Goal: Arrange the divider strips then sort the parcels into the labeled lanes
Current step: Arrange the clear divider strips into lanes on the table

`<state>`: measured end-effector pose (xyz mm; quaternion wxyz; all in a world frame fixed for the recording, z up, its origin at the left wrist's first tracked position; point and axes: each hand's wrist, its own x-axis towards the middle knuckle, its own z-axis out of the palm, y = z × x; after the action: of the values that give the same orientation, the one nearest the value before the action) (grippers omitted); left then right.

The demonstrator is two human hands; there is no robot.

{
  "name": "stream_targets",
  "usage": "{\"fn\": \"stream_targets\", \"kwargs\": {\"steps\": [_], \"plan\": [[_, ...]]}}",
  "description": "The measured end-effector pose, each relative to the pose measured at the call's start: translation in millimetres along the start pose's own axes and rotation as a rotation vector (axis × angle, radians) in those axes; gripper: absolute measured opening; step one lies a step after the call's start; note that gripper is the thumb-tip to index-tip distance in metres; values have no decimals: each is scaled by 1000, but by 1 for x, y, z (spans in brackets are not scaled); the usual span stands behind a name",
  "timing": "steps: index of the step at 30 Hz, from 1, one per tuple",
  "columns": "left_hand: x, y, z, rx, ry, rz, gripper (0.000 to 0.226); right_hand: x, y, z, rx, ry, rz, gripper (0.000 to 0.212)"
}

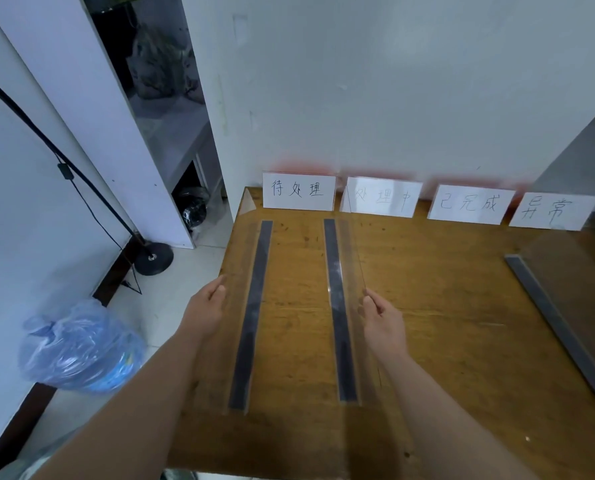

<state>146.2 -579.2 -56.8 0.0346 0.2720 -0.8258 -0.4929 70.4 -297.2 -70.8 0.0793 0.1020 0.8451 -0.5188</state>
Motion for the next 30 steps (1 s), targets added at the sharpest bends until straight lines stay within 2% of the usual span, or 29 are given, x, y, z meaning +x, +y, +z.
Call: {"fn": "stream_targets", "kwargs": {"steps": [3,10,21,30], "plan": [[7,0,-2,-26,25,13,34,0,-3,6,-4,36,18,37],[19,6,-5,131,72,49,35,-1,-10,15,-31,60,8,37],[26,14,1,29,-9,19,40,2,-16,19,10,80,41,34],[29,17,0,62,-19,17,40,3,-22,19,-74,85,20,36]]}}
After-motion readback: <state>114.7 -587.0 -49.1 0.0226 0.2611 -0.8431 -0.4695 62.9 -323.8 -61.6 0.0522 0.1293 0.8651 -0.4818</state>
